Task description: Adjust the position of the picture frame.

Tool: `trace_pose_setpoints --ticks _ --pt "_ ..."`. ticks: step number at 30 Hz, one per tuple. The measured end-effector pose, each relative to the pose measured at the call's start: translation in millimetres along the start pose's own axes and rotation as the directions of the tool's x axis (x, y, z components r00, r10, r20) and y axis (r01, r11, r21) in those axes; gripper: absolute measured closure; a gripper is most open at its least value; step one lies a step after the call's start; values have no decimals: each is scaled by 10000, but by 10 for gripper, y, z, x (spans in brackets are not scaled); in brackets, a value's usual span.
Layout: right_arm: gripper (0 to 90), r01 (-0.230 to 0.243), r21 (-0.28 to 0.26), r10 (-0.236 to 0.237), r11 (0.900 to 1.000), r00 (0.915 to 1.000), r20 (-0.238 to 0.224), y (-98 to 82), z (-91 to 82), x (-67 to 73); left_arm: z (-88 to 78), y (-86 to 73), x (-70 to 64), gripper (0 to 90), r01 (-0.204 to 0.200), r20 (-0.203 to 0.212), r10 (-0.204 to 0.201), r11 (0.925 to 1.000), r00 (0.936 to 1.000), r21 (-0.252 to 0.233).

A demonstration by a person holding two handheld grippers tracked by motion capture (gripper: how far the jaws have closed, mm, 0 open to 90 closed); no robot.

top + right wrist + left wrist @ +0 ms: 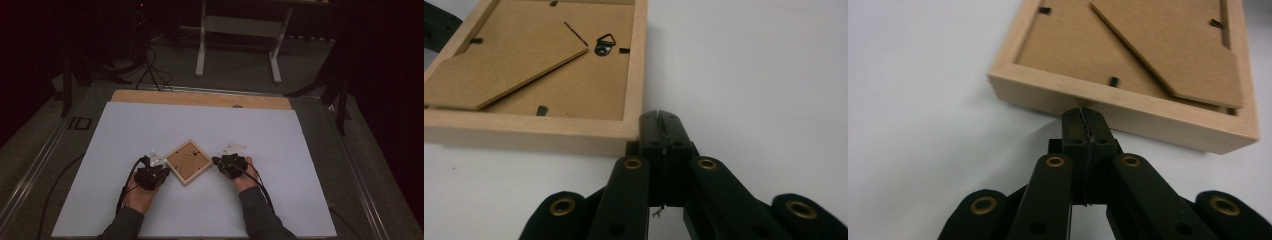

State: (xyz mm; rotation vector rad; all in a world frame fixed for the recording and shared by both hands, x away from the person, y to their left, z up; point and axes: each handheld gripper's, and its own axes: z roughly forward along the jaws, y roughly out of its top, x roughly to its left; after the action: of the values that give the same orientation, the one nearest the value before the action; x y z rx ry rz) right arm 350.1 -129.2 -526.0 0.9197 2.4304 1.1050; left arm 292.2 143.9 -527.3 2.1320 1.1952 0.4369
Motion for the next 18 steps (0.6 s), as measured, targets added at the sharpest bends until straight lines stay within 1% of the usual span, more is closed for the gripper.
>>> trace_pose_setpoints --ticks 3,8,13,16,18 --pt "898 20 28 -20 10000 10000 -14 0 -4 6 27 11 -14 896 -64 10 64 10000 10000 33" --pt "898 110 120 -110 9999 9999 -30 2 -15 12 62 32 -8 897 -23 -11 23 10000 10000 -5" --pt "898 34 236 -36 9997 10000 76 -1 30 -3 90 58 -5 897 -62 -88 62 10000 9999 -28" --pt "898 -13 296 11 9996 10000 81 -5 27 -4 112 72 3 897 15 -122 -16 10000 9999 -98" --pt "898 38 356 -42 9994 9999 103 -7 14 2 126 85 3 897 33 -179 -34 9999 9998 -105"
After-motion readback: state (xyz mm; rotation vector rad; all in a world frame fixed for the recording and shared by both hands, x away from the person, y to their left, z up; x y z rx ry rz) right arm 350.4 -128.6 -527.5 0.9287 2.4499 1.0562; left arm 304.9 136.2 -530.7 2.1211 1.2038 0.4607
